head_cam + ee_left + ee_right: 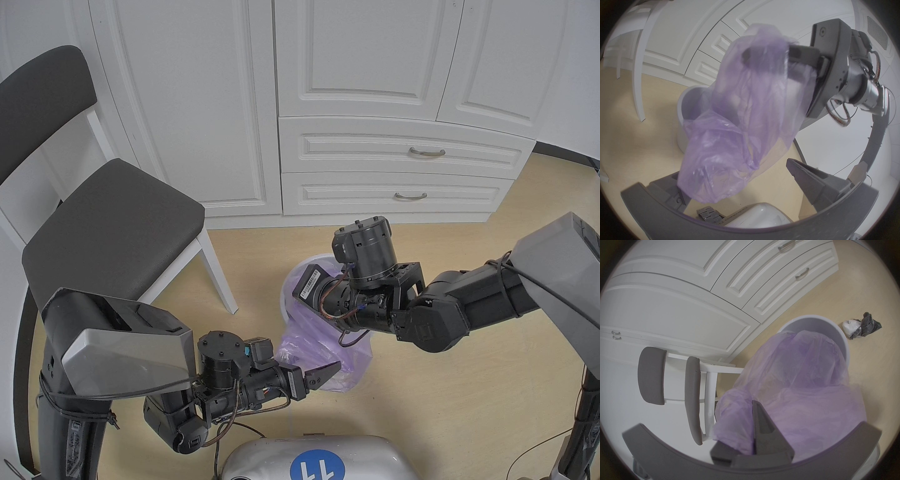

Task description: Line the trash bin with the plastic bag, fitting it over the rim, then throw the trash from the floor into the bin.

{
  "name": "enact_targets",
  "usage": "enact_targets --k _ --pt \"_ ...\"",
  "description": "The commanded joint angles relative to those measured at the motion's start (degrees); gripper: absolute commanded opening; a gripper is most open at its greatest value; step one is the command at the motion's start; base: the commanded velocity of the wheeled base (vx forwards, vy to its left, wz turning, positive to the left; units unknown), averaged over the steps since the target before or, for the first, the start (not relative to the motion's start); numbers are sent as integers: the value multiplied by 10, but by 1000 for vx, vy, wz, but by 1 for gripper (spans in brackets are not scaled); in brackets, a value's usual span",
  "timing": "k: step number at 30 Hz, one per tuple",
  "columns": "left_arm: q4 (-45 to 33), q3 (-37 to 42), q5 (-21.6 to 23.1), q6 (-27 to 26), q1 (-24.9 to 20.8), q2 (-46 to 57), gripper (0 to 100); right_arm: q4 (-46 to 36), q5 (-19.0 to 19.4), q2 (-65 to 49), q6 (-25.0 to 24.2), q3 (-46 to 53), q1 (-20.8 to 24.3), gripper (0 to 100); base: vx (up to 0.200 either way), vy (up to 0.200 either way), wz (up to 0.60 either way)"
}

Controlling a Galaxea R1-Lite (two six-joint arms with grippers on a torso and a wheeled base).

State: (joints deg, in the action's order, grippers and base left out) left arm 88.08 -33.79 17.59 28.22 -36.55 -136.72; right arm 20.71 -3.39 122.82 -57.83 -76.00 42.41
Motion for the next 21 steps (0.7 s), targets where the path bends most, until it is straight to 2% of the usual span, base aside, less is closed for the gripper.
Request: enact_targets --k 1,6,11,21 --pt "0 0 0 -1 -1 14 100 0 0 22 -2 -7 1 0 0 0 0" --pt "0 -1 -1 0 -2 21 100 -1 -1 30 -10 -15 6 0 0 0 0" --pt "0 -10 -21 19 -15 23 100 -1 -14 36 -20 -18 19 0 0 0 0" --pt "0 -71 -126 90 -64 0 100 -4 -75 45 -52 -56 30 0 0 0 0"
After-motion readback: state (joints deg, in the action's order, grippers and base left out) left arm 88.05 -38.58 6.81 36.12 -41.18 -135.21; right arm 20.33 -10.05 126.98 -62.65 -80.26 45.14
